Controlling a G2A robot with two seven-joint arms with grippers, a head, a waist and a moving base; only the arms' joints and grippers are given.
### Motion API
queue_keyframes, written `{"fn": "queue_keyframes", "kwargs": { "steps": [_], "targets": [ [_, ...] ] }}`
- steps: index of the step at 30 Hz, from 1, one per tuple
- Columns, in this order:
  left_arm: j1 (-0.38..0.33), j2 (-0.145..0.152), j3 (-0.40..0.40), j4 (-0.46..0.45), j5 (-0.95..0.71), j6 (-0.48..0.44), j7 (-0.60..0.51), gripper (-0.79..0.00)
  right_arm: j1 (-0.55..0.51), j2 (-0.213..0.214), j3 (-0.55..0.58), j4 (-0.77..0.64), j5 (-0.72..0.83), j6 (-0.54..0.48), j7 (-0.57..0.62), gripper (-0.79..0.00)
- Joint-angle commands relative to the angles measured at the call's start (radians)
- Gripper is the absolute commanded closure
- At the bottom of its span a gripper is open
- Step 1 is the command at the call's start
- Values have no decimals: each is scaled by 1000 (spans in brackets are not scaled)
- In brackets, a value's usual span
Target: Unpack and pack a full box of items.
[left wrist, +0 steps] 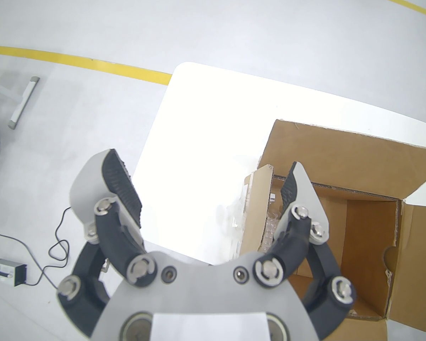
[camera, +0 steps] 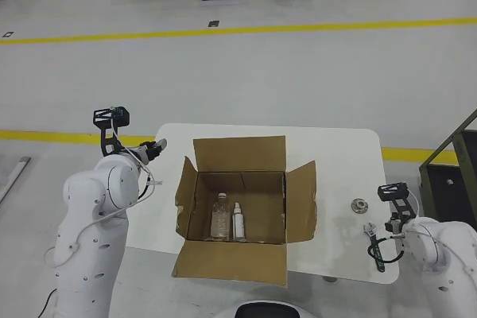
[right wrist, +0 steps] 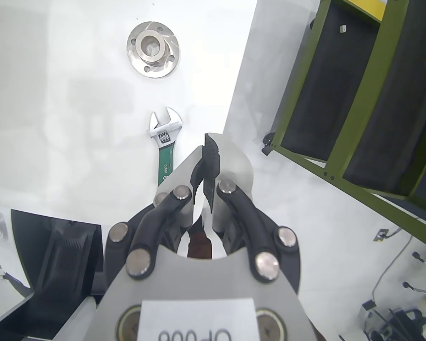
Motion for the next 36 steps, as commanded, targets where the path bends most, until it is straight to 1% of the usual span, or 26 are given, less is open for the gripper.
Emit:
{"fn": "queue_keyframes", "kwargs": {
  "steps": [1, 2, 4, 6, 9, 12, 14, 19, 20, 21, 22, 26, 36],
  "targets": [
    [0, 0, 0, 0, 0, 0, 0, -785, -16, 1, -8, -9, -34, -9, -19, 0],
    [0, 0, 0, 0, 0, 0, 0, -785, -23, 2, -8, -26, -53, -10, -13, 0],
    [0, 0, 0, 0, 0, 0, 0, -785, -31, 5, 0, -54, -101, 6, 43, 0],
    [0, 0, 0, 0, 0, 0, 0, -785, -32, 6, 6, -73, -84, -2, 111, 0],
    [0, 0, 0, 0, 0, 0, 0, -785, -30, 6, 22, -84, -26, -6, 173, -3],
    [0, 0, 0, 0, 0, 0, 0, -785, -27, 5, 26, -52, 17, 3, 192, 0],
    [0, 0, 0, 0, 0, 0, 0, -785, -19, 2, 29, -30, 76, 15, 198, 0],
    [0, 0, 0, 0, 0, 0, 0, -785, -2, 2, 22, 11, 124, 40, 229, -6],
    [0, 0, 0, 0, 0, 0, 0, -785, 1, 2, 17, 16, 129, 44, 231, -77],
    [0, 0, 0, 0, 0, 0, 0, -785, 4, 2, 14, 21, 130, 46, 232, -200],
    [0, 0, 0, 0, 0, 0, 0, -785, 5, 2, 12, 24, 129, 47, 232, -237],
    [0, 0, 0, 0, 0, 0, 0, -785, 11, 4, -1, 44, 115, 55, 224, -271],
    [0, 0, 0, 0, 0, 0, 0, -785, 29, 3, -43, 136, 119, 67, 179, -265]
  ]
}}
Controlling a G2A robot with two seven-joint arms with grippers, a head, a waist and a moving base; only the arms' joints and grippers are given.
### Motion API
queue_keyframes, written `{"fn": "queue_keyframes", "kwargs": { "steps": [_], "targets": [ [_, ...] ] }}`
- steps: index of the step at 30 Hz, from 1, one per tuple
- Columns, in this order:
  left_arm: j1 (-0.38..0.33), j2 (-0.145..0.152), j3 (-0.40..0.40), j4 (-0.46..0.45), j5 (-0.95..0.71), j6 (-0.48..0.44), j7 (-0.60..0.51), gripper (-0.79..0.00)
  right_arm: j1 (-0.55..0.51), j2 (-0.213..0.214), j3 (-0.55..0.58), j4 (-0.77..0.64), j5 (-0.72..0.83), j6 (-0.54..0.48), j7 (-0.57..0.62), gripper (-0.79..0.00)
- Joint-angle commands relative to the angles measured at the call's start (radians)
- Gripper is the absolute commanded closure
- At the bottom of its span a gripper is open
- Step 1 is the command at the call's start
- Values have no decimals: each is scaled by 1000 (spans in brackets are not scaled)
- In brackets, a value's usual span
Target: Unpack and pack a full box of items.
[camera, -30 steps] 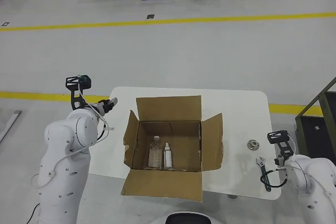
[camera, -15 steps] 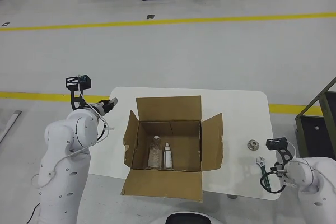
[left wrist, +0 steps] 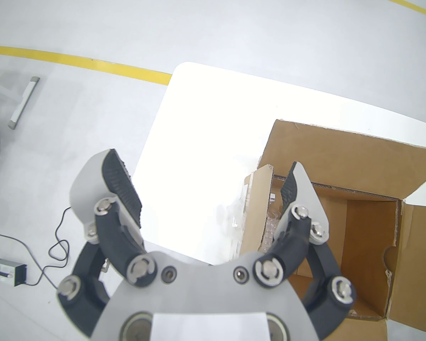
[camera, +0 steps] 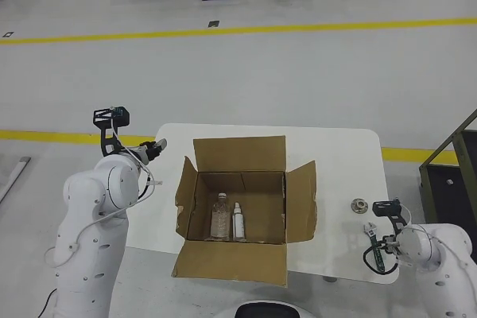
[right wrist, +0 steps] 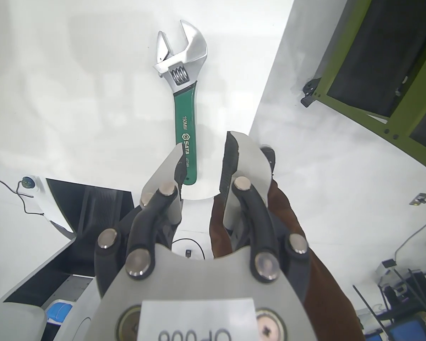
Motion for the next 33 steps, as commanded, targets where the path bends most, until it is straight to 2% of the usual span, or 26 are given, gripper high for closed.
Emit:
{"fn": "queue_keyframes", "kwargs": {
  "steps": [1, 33],
  "targets": [
    [0, 0, 0, 0, 0, 0, 0, -785, 5, 0, -7, 19, 7, 3, -5, -262],
    [0, 0, 0, 0, 0, 0, 0, -785, 46, 7, -64, 146, 40, 3, -63, -252]
  ]
}}
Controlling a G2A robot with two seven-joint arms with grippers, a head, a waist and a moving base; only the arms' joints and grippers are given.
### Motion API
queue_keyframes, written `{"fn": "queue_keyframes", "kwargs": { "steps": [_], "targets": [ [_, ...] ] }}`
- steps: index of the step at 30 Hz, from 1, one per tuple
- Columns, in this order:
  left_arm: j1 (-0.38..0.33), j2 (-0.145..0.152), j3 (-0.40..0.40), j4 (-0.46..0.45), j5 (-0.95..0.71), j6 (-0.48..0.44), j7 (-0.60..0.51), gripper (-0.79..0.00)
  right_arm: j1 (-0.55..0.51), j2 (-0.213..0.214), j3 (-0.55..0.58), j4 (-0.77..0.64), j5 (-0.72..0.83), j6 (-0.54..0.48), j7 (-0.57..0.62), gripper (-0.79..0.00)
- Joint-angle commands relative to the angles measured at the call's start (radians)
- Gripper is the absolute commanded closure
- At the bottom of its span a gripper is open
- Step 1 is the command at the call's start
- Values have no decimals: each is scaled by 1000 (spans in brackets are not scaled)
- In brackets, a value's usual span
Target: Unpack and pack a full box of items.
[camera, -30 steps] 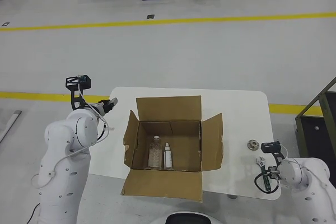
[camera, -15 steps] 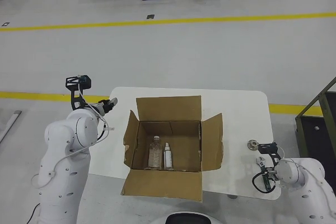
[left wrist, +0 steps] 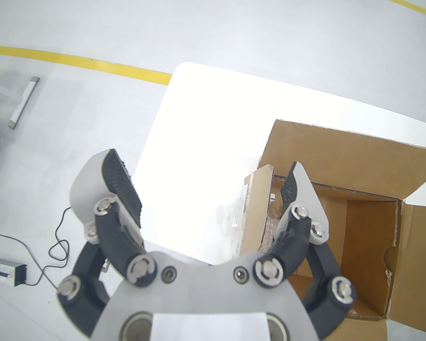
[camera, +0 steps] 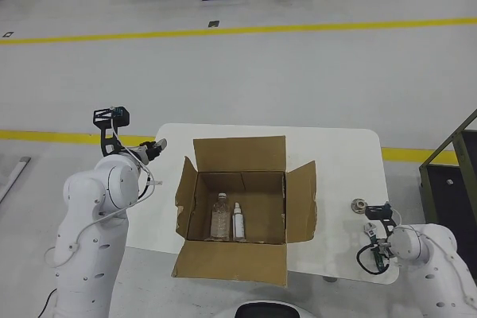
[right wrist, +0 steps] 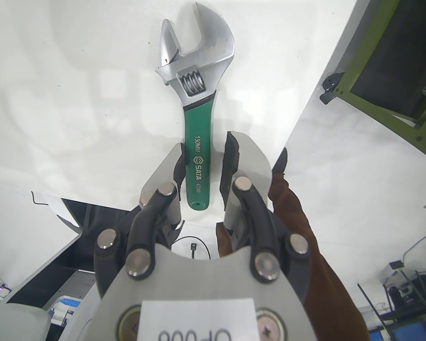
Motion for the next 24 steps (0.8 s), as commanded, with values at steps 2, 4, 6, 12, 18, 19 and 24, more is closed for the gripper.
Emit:
{"fn": "queue_keyframes", "kwargs": {
  "steps": [2, 4, 6, 12, 18, 19, 24],
  "targets": [
    [0, 0, 0, 0, 0, 0, 0, -785, 1, 1, -5, 3, 2, 1, -1, -252],
    [0, 0, 0, 0, 0, 0, 0, -785, 2, 1, -8, 5, 3, 1, -2, -249],
    [0, 0, 0, 0, 0, 0, 0, -785, 5, 2, -11, 13, 3, -1, -4, -249],
    [0, 0, 0, 0, 0, 0, 0, -785, 15, 3, -23, 37, 6, -4, -5, -246],
    [0, 0, 0, 0, 0, 0, 0, -785, 19, 6, -20, 27, 13, 1, -5, 0],
    [0, 0, 0, 0, 0, 0, 0, -785, 19, 6, -15, 20, 20, 1, -5, 0],
    [0, 0, 0, 0, 0, 0, 0, -785, 7, 13, 35, -60, 66, 3, 6, 0]
  ]
}}
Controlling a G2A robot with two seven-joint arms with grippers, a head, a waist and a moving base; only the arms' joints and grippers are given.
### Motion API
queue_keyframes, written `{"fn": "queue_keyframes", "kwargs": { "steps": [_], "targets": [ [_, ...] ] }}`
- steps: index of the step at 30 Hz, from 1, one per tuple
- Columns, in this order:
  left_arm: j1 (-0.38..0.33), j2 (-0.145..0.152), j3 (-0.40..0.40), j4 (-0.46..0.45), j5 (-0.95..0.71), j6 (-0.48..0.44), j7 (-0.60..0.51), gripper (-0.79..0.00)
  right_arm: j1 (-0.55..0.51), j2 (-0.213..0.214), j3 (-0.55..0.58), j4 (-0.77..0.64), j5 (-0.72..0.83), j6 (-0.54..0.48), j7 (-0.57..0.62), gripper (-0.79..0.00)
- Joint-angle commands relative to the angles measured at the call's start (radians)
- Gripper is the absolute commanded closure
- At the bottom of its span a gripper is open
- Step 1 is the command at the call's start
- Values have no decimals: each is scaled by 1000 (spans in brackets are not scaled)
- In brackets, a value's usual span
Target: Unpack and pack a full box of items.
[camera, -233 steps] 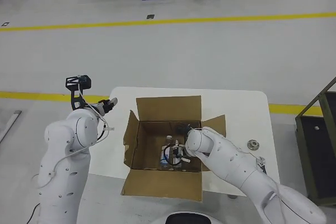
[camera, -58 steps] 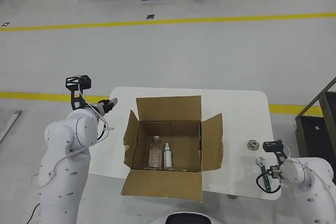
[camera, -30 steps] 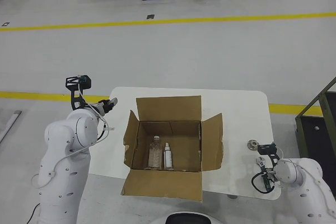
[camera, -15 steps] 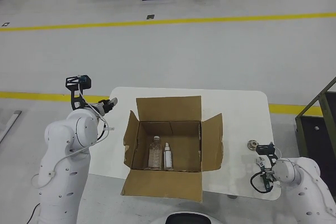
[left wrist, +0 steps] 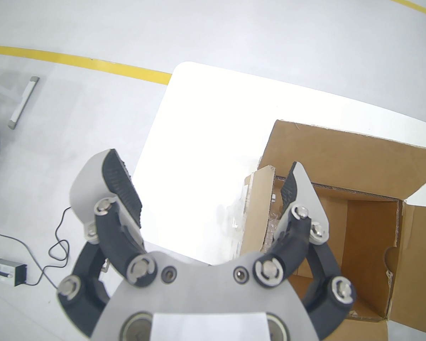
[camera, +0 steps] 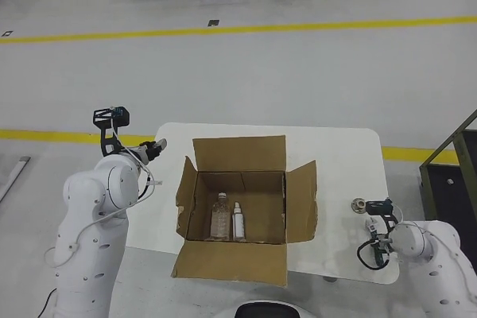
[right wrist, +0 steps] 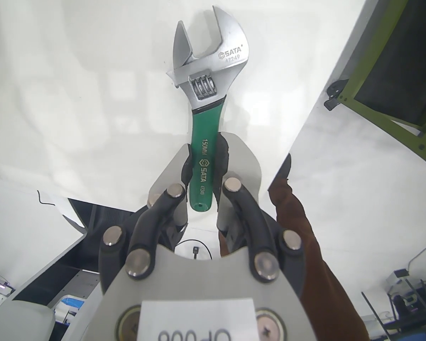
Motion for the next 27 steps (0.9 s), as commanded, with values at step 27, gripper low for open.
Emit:
{"fn": "queue_keyframes", "kwargs": {
  "steps": [27],
  "targets": [
    [0, 0, 0, 0, 0, 0, 0, -785, -9, 19, 305, -183, 1136, -157, 2, 0]
  ]
}}
